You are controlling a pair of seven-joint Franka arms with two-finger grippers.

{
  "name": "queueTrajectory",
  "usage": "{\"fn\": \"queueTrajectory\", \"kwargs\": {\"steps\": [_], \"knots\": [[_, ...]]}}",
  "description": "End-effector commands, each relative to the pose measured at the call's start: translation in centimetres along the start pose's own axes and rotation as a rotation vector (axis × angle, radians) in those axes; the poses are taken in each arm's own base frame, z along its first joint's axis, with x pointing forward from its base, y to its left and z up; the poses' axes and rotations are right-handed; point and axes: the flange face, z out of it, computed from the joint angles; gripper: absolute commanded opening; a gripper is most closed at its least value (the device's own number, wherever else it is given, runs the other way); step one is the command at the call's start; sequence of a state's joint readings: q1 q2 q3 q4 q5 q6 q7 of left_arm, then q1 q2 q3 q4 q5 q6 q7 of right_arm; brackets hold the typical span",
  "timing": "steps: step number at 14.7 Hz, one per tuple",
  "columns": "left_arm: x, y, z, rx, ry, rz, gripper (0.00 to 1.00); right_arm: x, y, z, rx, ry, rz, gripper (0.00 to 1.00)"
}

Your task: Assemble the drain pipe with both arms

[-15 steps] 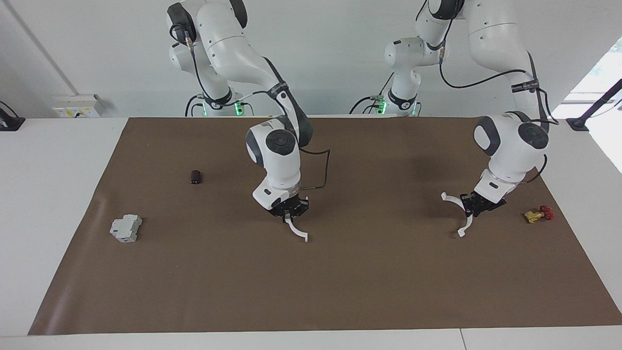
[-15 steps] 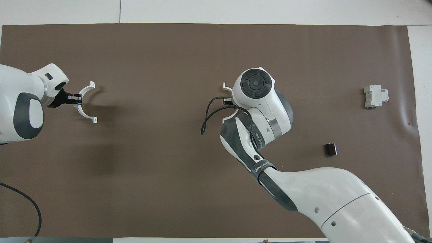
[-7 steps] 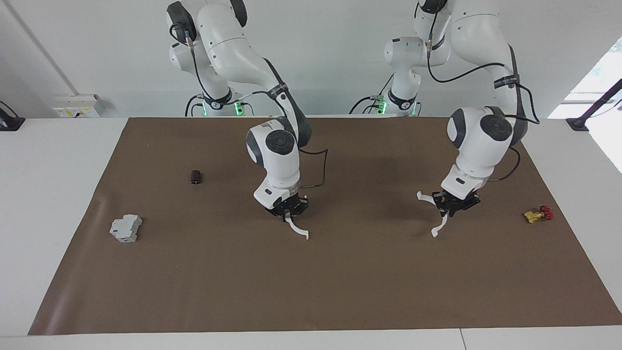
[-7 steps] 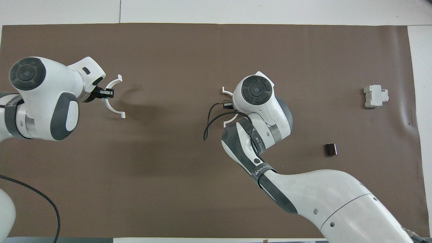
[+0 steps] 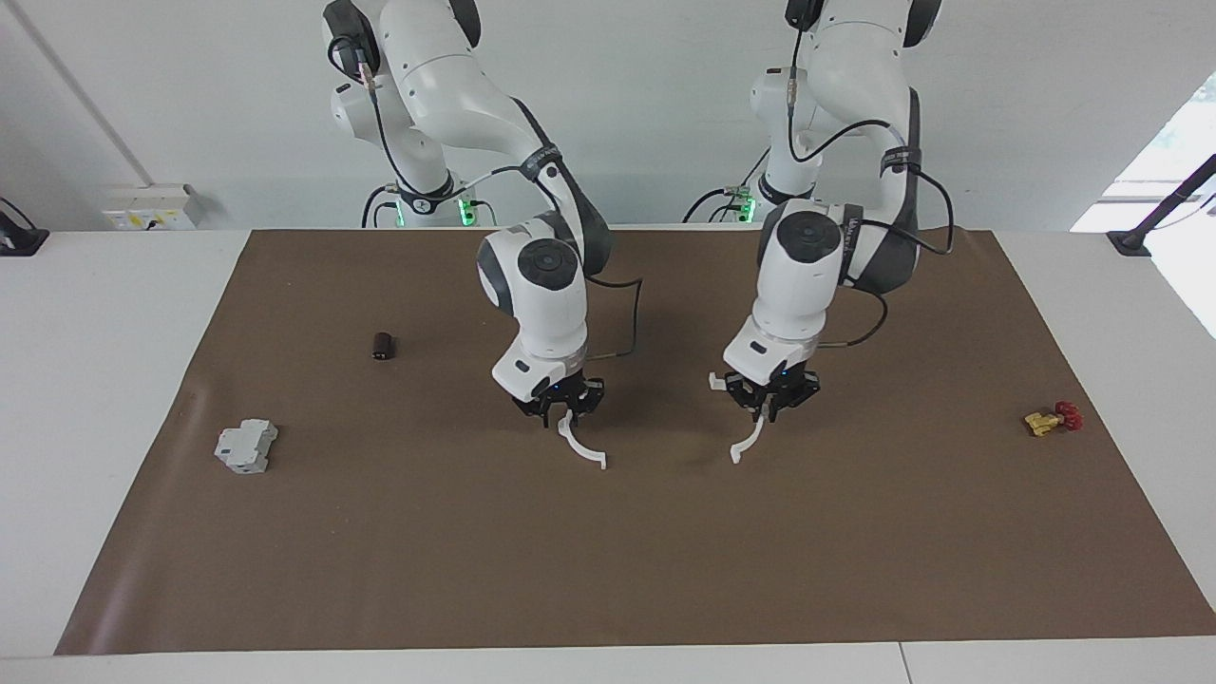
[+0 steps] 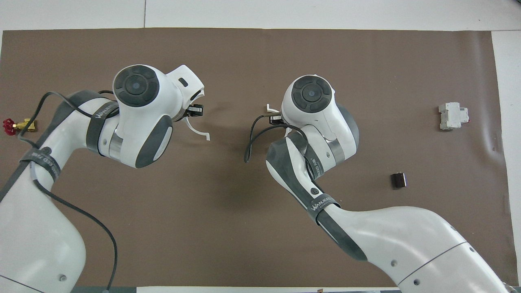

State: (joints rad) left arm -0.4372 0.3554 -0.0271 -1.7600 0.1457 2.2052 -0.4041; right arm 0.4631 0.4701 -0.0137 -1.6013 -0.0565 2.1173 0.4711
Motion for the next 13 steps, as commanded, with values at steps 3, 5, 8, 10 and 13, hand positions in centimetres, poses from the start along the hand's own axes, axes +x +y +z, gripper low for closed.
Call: {"fn": "queueTrajectory", "kwargs": {"steps": [3, 5, 8, 10, 13], "knots": [[-0.8, 7.6, 2.2, 0.026, -0.007, 0.022, 0.00, 0.3, 12.0, -13.4, -0.021, -0.047, -0.019, 1.00], [-1.2, 10.2, 3.3, 0.014, 0.004, 0.008, 0.00, -0.9, 16.8, -17.4, -0.030, -0.087, -0.009, 1.00], [-1.5, 12.0, 2.9, 0.001, 0.018, 0.014, 0.00, -3.7, 21.5, -23.2, -0.029, -0.097, 0.001, 1.00], [-1.6, 13.4, 3.6, -0.007, 0.025, 0.007, 0.00, -5.3, 23.8, -25.4, -0.025, -0.095, -0.016, 1.00], [-1.6, 14.4, 3.6, -0.016, 0.034, -0.004, 0.00, -6.2, 26.7, -24.6, -0.030, -0.144, 0.015, 1.00]]}}
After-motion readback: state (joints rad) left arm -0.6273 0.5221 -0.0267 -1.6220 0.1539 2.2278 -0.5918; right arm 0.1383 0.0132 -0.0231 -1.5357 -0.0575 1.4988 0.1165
